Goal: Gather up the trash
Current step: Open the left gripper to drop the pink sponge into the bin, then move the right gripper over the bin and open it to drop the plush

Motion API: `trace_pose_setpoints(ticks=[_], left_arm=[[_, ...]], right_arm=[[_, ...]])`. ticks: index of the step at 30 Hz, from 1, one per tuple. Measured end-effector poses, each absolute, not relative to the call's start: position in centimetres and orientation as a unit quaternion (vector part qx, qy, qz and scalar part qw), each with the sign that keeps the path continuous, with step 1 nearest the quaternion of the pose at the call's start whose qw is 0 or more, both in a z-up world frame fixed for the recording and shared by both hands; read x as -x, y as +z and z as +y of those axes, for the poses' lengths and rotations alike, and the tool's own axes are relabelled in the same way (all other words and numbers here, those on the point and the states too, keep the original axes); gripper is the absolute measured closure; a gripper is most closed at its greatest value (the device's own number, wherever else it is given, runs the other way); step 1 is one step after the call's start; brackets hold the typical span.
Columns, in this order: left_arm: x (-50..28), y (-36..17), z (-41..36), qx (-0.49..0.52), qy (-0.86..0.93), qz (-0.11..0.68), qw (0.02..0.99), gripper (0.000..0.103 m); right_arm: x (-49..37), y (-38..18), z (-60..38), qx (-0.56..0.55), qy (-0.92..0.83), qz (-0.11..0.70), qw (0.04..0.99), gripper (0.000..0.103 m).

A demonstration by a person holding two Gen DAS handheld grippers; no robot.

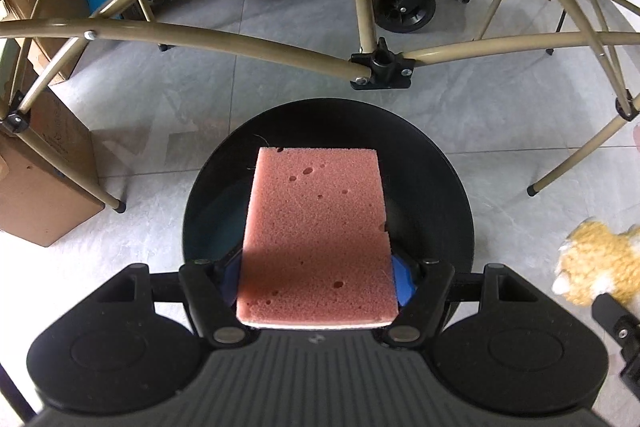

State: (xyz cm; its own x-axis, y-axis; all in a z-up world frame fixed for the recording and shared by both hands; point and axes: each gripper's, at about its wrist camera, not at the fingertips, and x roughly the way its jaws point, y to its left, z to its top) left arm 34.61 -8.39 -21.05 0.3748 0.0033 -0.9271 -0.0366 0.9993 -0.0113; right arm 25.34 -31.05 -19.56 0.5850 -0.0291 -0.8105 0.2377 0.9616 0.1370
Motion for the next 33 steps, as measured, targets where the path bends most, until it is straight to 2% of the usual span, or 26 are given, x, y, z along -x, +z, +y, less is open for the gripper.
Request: trace_pose_setpoints(ticks=[12,16,17,33], left_arm=[[-36.3,-22.8,-8.6,0.007,0.029,0.575,0.818,0.031],[-36.3,-22.9,-8.5,0.016,0.032,0.574,0.818,0.001],[-36.3,-22.8,-8.5,0.016,0.033,0.574,0.818,0.0],[-35.7,-22.4,-8.1,0.003,0.041,0.579,0.814,0.0]], right_arm=[[-26.7,-19.6,-31.4,-0.116,-0.078,0.442,0.886,0.047],[-26.6,-19.6,-31.4,-0.118,-0.075,0.441,0.886,0.047],[-26.6,-19.6,-31.4,-0.119,-0.076,0.441,0.887,0.047],[-26.6,-19.4,-31.5,-0.121,-0.081,0.438,0.887,0.047]])
